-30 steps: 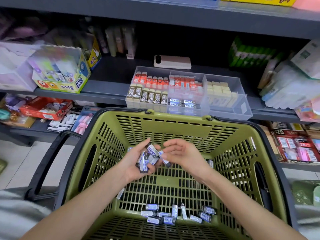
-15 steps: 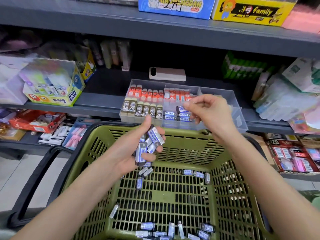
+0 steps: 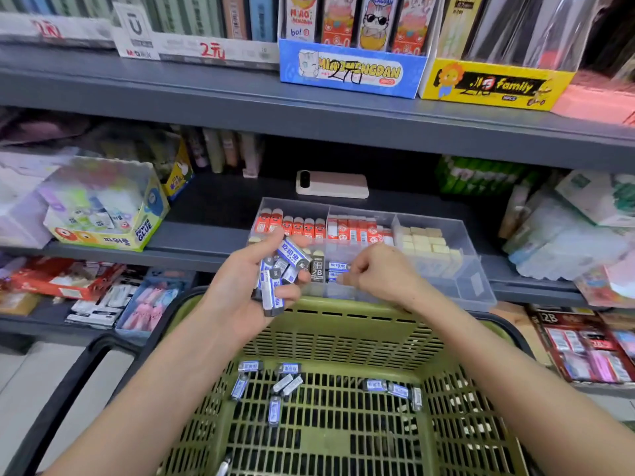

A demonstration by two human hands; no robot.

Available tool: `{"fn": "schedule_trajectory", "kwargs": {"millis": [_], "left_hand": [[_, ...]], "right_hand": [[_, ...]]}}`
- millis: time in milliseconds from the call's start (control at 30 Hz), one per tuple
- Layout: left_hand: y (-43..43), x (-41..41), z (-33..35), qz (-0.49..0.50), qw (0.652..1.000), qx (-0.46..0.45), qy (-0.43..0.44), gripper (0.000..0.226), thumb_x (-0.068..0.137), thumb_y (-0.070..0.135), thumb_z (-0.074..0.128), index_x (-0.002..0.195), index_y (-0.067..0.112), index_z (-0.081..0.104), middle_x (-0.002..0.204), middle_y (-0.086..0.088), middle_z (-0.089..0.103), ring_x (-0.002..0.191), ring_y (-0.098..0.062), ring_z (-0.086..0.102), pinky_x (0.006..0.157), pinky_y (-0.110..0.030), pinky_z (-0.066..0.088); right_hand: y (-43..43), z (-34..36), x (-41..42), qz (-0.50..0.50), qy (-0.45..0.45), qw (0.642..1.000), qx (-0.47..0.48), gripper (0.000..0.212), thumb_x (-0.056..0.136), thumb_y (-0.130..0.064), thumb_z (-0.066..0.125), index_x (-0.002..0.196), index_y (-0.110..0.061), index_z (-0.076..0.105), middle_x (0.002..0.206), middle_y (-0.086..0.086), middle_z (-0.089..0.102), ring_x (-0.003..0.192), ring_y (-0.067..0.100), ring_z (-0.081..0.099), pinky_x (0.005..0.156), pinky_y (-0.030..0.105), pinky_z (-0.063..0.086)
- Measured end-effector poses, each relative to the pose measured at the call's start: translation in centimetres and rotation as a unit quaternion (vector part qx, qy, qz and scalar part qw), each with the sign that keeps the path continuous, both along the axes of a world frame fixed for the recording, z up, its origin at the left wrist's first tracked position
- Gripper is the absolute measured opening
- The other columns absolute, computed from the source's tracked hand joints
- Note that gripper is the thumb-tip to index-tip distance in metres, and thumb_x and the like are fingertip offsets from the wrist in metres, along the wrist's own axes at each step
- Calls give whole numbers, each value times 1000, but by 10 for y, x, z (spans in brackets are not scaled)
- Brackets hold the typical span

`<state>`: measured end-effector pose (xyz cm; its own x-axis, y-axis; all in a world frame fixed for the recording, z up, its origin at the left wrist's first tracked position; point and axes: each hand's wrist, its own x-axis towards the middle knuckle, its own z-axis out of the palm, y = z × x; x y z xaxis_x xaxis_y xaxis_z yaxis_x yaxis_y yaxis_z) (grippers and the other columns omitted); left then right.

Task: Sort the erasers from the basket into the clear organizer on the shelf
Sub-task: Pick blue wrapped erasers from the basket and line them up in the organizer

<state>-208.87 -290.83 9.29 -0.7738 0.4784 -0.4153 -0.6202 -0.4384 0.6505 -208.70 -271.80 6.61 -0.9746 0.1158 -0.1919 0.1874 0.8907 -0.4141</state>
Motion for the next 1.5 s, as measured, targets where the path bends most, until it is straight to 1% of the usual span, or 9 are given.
{"fn": "schedule_trajectory", "kwargs": {"millis": [200, 367, 567, 833, 1000, 1100, 1233, 1333, 1500], "left_hand": [[5, -1, -3, -17, 996, -71, 54, 41, 70, 49, 66, 93, 17, 77, 68, 1, 64, 53, -12, 53, 33, -17, 32], [11, -2, -4, -11, 997, -64, 52, 48, 73, 47, 65, 109, 16, 72, 83, -1, 68, 53, -10, 49, 33, -16, 29], [17, -2, 3, -11, 996, -71, 45, 50, 70, 44, 69, 107, 10, 70, 71, -4, 59, 53, -14, 51, 32, -18, 31], [3, -13, 13, 28, 998, -61, 12, 25, 96, 19, 45, 101, -1, 59, 68, -13, 66, 45, -19, 54, 29, -15, 30], [4, -11, 12, 37, 994, -100, 12, 19, 93, 11, 45, 95, -1, 59, 78, -17, 71, 46, -21, 60, 29, -14, 29], [5, -10, 10, 33, 994, -107, 10, 16, 93, 11, 44, 89, 1, 56, 83, -20, 72, 47, -22, 60, 29, -14, 28], [8, -13, 10, 22, 994, -108, 15, 16, 93, 11, 44, 90, 1, 56, 90, -23, 72, 46, -24, 60, 27, -14, 28], [12, -13, 11, 10, 993, -117, 21, 25, 93, 14, 43, 90, -3, 61, 84, -21, 72, 46, -23, 61, 25, -13, 27], [18, -12, 14, 2, 994, -108, 28, 24, 94, 17, 47, 88, 0, 63, 72, -14, 70, 46, -24, 63, 25, -14, 28]], "right_hand": [[2, 15, 3, 33, -3, 999, -24, 42, 95, -33, 50, 73, -4, 70, 59, 4, 57, 53, 15, 48, 54, 24, 39], [-21, 41, 25, 60, 173, 922, -342, 7, 83, -22, 69, 80, -27, 66, 68, -12, 65, 59, 0, 55, 57, 18, 48], [-23, 42, 28, 42, 252, 943, -215, 17, 80, -11, 70, 95, -19, 69, 73, -8, 60, 64, 9, 52, 61, 18, 44], [13, 21, 5, 52, 18, 996, 72, 21, 79, -32, 71, 98, -23, 72, 73, -13, 50, 78, 13, 52, 103, 35, 38], [6, 15, -8, 89, -47, 995, 11, 18, 83, -24, 67, 99, -21, 73, 102, -7, 69, 88, 9, 55, 86, 27, 46], [7, 16, -9, 99, -84, 992, -7, 15, 88, -21, 60, 93, -16, 73, 88, -6, 66, 85, 11, 56, 86, 27, 47], [0, 23, -5, 82, 78, 993, 19, 35, 95, -28, 48, 64, -15, 57, 60, 2, 51, 64, 22, 52, 78, 39, 44], [-16, 37, 1, 83, 150, 965, -198, 21, 94, -33, 51, 84, -26, 68, 78, -4, 67, 72, 9, 56, 72, 31, 45], [-29, 44, 8, 85, 145, 952, -254, 12, 83, -26, 69, 93, -22, 71, 88, -1, 61, 73, 6, 51, 69, 21, 41]]}}
